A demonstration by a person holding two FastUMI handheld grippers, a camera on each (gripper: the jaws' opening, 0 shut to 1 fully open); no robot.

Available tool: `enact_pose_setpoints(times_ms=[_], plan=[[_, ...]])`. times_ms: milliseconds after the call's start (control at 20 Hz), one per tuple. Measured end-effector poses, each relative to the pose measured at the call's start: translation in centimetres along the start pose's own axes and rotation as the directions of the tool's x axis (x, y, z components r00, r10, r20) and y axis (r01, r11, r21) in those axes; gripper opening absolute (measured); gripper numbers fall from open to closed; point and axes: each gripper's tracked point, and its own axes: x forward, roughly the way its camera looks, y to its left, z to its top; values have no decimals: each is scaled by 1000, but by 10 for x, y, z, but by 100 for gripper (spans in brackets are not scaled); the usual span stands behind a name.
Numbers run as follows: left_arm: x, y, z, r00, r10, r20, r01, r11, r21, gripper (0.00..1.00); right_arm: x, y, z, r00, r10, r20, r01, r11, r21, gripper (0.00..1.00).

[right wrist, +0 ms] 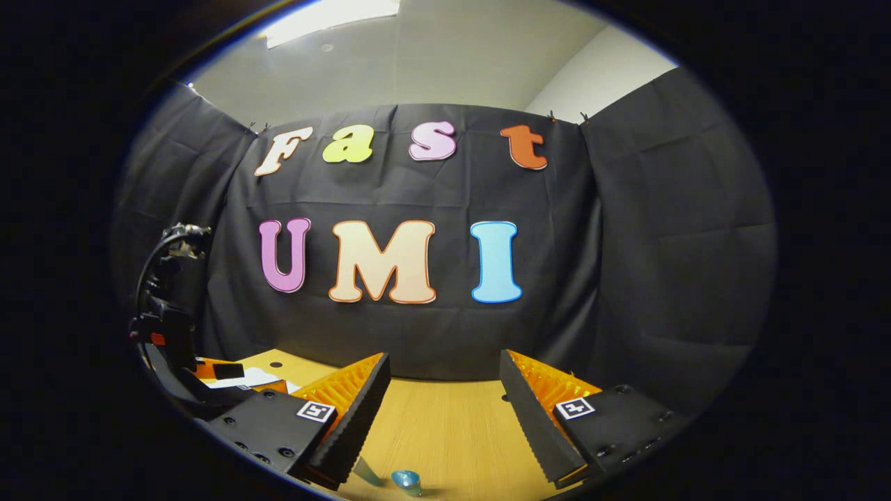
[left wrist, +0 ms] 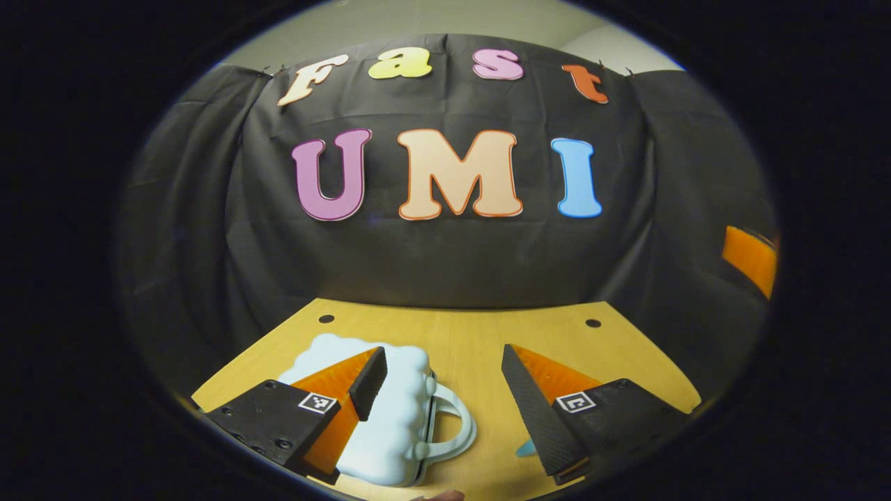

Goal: First open the suitcase, pack the skin care products into it, and then close the suitcase.

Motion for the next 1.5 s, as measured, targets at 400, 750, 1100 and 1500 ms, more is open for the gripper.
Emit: enact_pose_setpoints(times_ms=[400,750,1100,1500], plan=[[32,-33,-69,972,-84,-220,81,996,-21,98,0,-14,-19,998,-28,-54,27,999,-18,99],[54,-35,-111,929,-75,-363,69,997,-29,99,0,-29,-35,993,-65,-98,62,997,-40,98],[73,-40,-151,857,-79,-510,45,996,-78,96,4,-27,-44,991,-60,-118,53,997,-61,99],[87,-48,-188,770,-64,-635,24,997,-71,90,7,-29,-51,989,-40,-144,33,998,-54,99]])
